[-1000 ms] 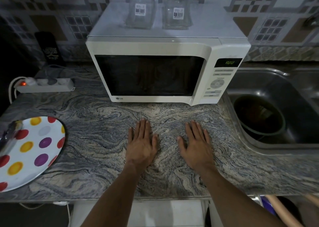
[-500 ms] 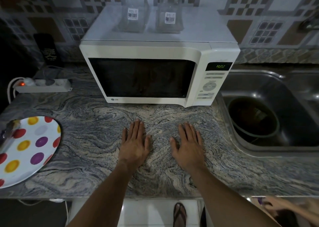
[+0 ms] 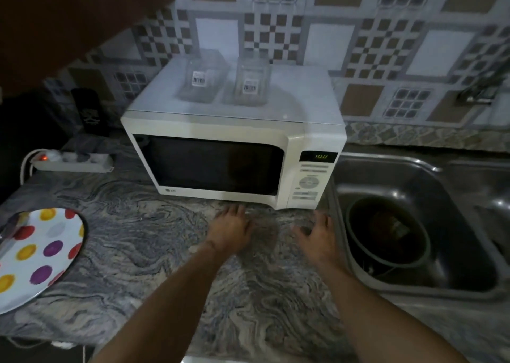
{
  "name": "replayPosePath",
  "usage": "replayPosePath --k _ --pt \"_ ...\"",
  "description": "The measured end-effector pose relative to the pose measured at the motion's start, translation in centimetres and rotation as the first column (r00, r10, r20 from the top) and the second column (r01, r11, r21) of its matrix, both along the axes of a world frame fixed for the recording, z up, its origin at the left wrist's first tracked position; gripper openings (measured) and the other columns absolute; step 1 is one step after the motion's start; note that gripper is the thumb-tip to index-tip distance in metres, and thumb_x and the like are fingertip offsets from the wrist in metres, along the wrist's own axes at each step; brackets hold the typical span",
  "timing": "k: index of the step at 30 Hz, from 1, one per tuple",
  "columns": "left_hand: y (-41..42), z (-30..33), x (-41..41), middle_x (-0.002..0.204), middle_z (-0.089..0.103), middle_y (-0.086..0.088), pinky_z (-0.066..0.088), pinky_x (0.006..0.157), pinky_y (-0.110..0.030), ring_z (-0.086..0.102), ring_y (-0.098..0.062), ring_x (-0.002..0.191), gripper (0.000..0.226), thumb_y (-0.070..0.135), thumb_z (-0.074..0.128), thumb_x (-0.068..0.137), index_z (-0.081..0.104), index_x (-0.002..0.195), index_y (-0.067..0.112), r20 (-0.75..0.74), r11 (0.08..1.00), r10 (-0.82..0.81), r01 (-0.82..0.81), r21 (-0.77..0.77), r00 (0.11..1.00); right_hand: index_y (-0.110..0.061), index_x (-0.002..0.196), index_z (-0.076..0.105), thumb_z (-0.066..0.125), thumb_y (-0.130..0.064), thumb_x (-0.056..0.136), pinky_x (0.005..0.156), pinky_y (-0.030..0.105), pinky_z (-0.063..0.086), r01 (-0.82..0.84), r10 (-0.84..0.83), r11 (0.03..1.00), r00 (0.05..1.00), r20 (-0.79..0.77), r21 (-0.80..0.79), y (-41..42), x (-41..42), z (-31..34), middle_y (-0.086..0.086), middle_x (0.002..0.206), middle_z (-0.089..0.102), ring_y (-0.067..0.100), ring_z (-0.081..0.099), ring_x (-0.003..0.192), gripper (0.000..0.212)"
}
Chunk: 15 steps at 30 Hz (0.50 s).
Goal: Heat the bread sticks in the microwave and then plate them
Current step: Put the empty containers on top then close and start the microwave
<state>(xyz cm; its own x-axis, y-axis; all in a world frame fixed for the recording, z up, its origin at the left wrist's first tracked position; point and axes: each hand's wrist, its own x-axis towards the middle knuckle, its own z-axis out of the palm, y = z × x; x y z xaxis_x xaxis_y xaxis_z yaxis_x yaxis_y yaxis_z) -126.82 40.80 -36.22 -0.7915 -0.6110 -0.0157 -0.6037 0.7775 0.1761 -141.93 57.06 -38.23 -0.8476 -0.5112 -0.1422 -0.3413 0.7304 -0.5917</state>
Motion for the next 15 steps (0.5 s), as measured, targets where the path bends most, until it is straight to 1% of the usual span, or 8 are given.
replayPosePath --k 1,3,4,6,9,12,15 --pt "0.5 0.7 -1.5 0.128 0.056 -0.010 0.044 0.094 -0.038 0.054 -0.030 0.117 0.048 0.045 0.040 0.098 0.046 0.133 0.014 -0.075 0.999 -0.006 0.008 0.038 0.997 -0.017 0.149 0.033 0.064 -0.060 0.084 0.100 0.044 0.047 0.010 -0.010 1.000 1.000 0.015 -0.024 -0.1 -1.0 0.2 0.014 0.147 0.044 0.035 0.048 0.130 0.084" --pt "1.4 2.2 -4.5 0.120 0.061 -0.008 0.050 0.083 -0.037 0.060 -0.029 0.108 0.042 0.046 0.046 0.096 0.052 0.126 0.016 -0.235 0.996 0.006 0.016 0.092 0.972 -0.015 0.146 0.034 0.067 -0.055 0.087 0.097 0.042 0.049 0.022 -0.020 0.999 0.999 0.048 -0.046 -0.3 -2.8 1.0 0.015 0.141 0.053 0.035 0.053 0.125 0.078" --pt "1.7 2.9 -5.7 0.115 0.064 -0.007 0.052 0.078 -0.037 0.062 -0.029 0.102 0.040 0.047 0.049 0.094 0.055 0.121 0.017 -0.298 0.993 0.017 0.020 0.119 0.955 -0.014 0.143 0.038 0.067 -0.053 0.088 0.093 0.041 0.051 0.021 -0.019 0.999 0.999 0.038 -0.045 -0.5 -3.5 1.5 0.015 0.136 0.057 0.035 0.056 0.121 0.073" --pt "2.1 4.0 -7.9 0.109 0.067 -0.008 0.053 0.075 -0.038 0.064 -0.030 0.097 0.042 0.050 0.052 0.093 0.056 0.114 0.014 -0.381 0.982 0.052 0.022 0.188 0.923 -0.013 0.133 0.044 0.064 -0.058 0.089 0.084 0.040 0.053 -0.002 0.002 1.000 1.000 -0.013 -0.028 -0.8 -4.7 2.2 0.017 0.124 0.063 0.036 0.061 0.110 0.066" --pt "1.8 5.0 -9.7 0.105 0.071 -0.010 0.054 0.077 -0.038 0.066 -0.032 0.096 0.049 0.057 0.049 0.091 0.060 0.112 0.014 -0.454 0.961 0.136 -0.005 0.277 0.881 -0.008 0.127 0.047 0.063 -0.054 0.091 0.080 0.038 0.051 -0.057 0.057 0.998 0.998 -0.009 -0.010 -1.5 -5.9 2.9 0.020 0.119 0.064 0.038 0.063 0.106 0.061" --pt "1.1 5.0 -10.2 0.108 0.073 -0.005 0.055 0.080 -0.034 0.068 -0.027 0.099 0.044 0.053 0.051 0.093 0.064 0.117 0.019 -0.486 0.951 0.114 0.046 0.305 0.867 -0.004 0.125 0.050 0.064 -0.052 0.091 0.082 0.038 0.050 -0.068 0.068 0.998 0.997 -0.026 0.014 -2.0 -6.6 3.5 0.022 0.120 0.064 0.039 0.062 0.108 0.060" --pt "0.7 5.0 -10.3 0.109 0.073 -0.003 0.055 0.080 -0.033 0.068 -0.026 0.100 0.041 0.051 0.053 0.093 0.065 0.120 0.023 -0.489 0.952 0.091 0.069 0.298 0.868 -0.005 0.127 0.051 0.065 -0.052 0.091 0.083 0.038 0.049 -0.066 0.067 0.998 0.997 -0.029 0.009 -2.0 -6.9 3.4 0.022 0.120 0.064 0.039 0.062 0.109 0.061"
